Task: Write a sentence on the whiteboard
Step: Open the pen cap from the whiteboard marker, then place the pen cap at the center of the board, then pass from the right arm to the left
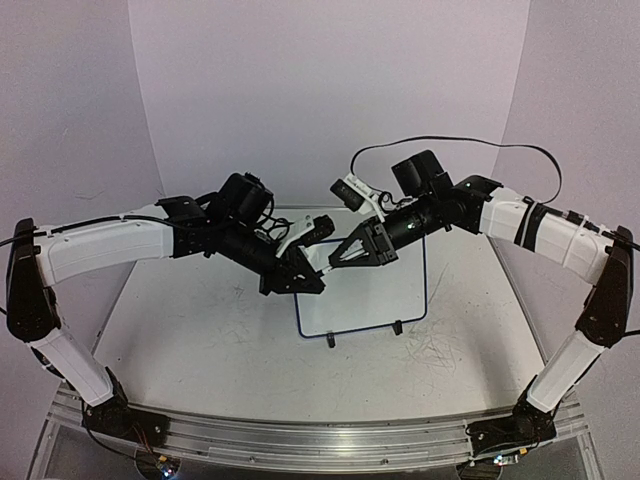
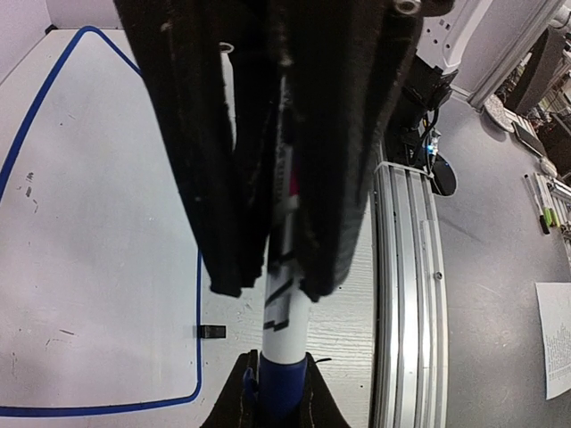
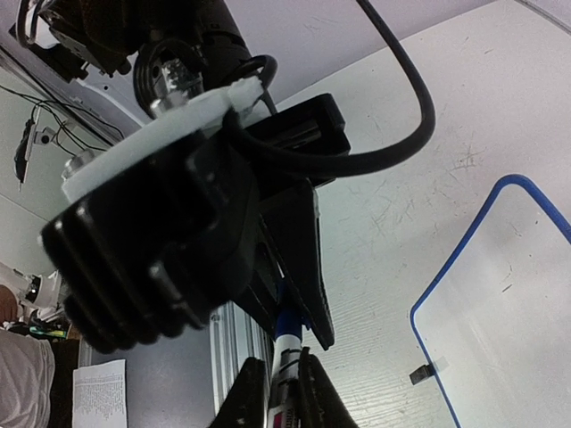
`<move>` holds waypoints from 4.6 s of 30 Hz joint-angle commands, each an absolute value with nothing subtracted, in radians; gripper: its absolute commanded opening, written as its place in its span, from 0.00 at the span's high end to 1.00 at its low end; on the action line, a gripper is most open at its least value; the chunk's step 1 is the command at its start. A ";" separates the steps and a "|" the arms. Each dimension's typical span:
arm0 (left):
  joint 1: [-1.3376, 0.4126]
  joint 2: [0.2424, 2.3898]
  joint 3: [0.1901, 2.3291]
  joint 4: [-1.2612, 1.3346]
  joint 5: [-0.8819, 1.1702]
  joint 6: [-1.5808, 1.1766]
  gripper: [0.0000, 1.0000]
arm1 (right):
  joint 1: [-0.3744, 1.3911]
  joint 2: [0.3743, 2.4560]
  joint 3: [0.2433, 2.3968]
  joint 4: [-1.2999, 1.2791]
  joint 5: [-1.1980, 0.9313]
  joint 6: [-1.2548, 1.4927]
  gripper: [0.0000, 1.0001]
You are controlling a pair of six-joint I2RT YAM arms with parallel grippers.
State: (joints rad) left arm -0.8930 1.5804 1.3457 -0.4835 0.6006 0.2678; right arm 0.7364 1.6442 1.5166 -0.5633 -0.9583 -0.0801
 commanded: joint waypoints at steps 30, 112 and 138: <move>-0.885 1.198 0.812 -0.248 -0.063 -0.237 1.00 | 0.634 1.149 1.102 -0.215 -0.343 0.225 1.00; -0.940 1.453 1.012 0.229 0.816 -0.314 0.69 | 0.802 1.417 1.047 0.148 -0.991 0.180 1.00; -0.924 1.453 0.978 0.227 0.840 -0.310 1.00 | 0.804 1.448 1.109 0.002 -1.022 0.126 0.67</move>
State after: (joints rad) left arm -0.9276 1.4540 0.9621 0.1841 0.8154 -0.3119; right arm 0.7975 1.4321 1.0510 -0.0057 -1.0379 0.1349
